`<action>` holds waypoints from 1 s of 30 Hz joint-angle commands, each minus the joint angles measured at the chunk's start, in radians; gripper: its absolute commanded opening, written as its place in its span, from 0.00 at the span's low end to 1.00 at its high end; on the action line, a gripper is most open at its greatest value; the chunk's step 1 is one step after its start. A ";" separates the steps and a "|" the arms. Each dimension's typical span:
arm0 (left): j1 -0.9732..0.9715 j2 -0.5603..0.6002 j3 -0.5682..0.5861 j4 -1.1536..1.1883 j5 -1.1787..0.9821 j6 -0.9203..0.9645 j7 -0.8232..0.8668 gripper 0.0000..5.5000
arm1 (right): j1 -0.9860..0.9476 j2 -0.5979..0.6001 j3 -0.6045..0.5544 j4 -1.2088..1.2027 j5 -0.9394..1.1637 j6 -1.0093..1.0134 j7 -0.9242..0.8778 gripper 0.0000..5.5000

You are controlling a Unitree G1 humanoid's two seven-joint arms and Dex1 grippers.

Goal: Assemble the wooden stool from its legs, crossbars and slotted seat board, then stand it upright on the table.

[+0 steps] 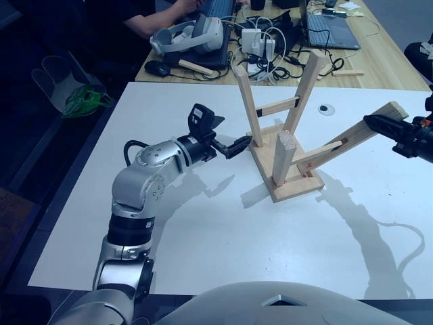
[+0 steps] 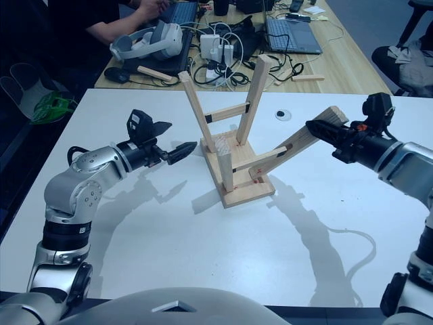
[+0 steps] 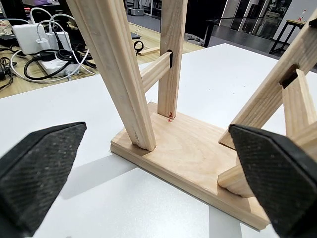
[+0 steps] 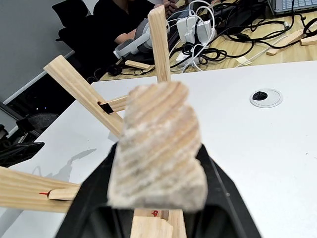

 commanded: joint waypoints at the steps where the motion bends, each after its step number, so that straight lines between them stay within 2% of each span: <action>1: -0.006 -0.011 0.006 0.008 0.004 -0.005 0.012 0.98 | -0.060 -0.020 -0.003 0.052 -0.014 0.021 0.046 0.18; 13: 0.001 -0.023 0.005 0.010 0.013 -0.020 0.026 0.98 | -0.094 -0.066 0.036 0.120 -0.170 0.005 0.221 0.18; 25: -0.001 -0.023 -0.003 0.019 0.021 -0.036 0.021 0.98 | -0.011 -0.036 0.001 0.093 -0.195 0.044 0.248 0.18; 30: 0.003 -0.025 -0.004 0.016 0.021 -0.041 0.027 0.98 | -0.003 -0.045 0.035 0.075 -0.232 0.046 0.241 0.18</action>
